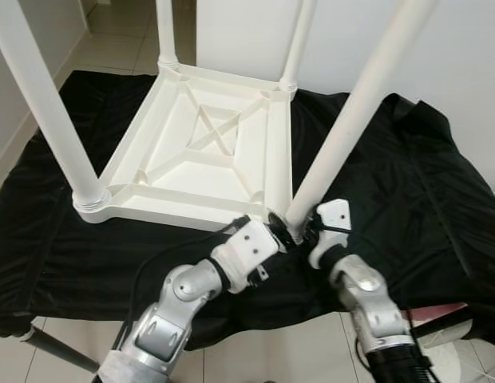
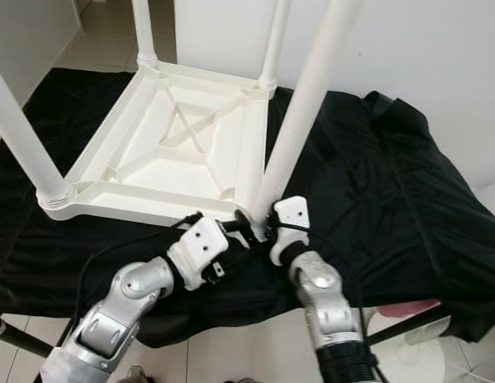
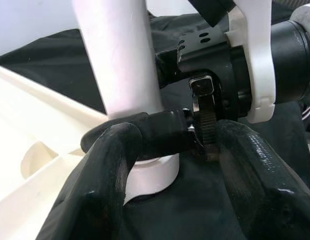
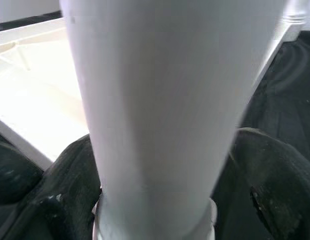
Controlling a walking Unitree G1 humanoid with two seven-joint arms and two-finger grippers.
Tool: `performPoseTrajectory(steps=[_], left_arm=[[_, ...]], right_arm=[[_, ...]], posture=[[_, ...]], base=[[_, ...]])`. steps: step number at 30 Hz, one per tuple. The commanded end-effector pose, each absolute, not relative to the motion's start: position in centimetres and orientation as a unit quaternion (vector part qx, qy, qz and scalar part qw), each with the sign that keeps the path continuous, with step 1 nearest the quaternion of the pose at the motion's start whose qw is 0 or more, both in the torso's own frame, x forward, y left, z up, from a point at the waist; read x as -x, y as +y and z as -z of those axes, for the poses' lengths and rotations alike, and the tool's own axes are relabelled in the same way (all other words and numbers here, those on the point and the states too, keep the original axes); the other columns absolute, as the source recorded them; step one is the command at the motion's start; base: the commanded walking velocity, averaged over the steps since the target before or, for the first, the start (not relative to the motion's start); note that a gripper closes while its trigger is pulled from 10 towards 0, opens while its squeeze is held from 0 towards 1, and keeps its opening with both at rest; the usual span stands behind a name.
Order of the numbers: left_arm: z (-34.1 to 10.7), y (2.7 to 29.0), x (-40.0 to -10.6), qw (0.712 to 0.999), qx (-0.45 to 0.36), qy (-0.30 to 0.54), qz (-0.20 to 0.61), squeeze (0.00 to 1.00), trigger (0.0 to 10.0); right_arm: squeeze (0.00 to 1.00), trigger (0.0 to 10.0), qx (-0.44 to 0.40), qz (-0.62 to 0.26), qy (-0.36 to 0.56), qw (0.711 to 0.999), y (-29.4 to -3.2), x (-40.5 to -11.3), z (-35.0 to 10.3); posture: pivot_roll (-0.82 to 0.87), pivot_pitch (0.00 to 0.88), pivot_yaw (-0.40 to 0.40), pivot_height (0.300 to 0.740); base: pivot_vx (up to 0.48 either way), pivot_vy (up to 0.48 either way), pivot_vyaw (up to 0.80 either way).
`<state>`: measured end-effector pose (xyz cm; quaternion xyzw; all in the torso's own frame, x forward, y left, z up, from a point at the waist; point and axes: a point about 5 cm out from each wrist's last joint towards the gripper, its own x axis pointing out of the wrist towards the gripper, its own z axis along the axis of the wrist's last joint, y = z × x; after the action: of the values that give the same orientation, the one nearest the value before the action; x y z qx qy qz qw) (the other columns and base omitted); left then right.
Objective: Building children table
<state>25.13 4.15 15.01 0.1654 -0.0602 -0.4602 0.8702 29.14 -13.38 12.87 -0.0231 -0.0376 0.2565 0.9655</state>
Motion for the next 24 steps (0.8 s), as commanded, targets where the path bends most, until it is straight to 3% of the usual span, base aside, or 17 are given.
performPoseTrajectory(steps=[1,13,14,15,24], left_arm=[[-14.6,5.0,-25.5,0.884,-0.174,-0.051,0.43,0.0,10.0],[-14.8,4.8,-25.8,0.88,-0.178,-0.054,0.438,0.0,10.0],[-14.9,4.8,-25.8,0.879,-0.178,-0.055,0.439,0.0,10.0],[-14.9,4.8,-25.8,0.879,-0.178,-0.055,0.44,0.0,10.0],[-14.8,4.7,-25.6,0.879,-0.178,-0.054,0.438,0.0,10.0]], right_arm=[[0.0,10.0,0.042,-0.289,-0.032,0.956,-14.6,-29.3,-12.7],[0.0,10.0,0.094,-0.386,-0.015,0.917,-14.7,-31.0,-13.1],[0.0,6.6,0.101,-0.398,-0.012,0.912,-14.6,-31.4,-13.1],[0.0,0.0,0.106,-0.405,-0.007,0.908,-14.6,-31.7,-13.0],[0.0,0.0,0.104,-0.427,0.003,0.898,-14.8,-31.8,-12.6]], posture=[[0.05,0.081,-0.134,0.74],[0.05,0.073,-0.117,0.74],[0.05,0.071,-0.119,0.74],[0.06,0.07,-0.121,0.74],[0.07,0.07,-0.129,0.74]], base=[[0.0,0.0,0.0],[0.0,0.0,0.0],[0.0,0.0,0.0],[0.0,0.0,0.0],[0.0,0.0,0.0]])
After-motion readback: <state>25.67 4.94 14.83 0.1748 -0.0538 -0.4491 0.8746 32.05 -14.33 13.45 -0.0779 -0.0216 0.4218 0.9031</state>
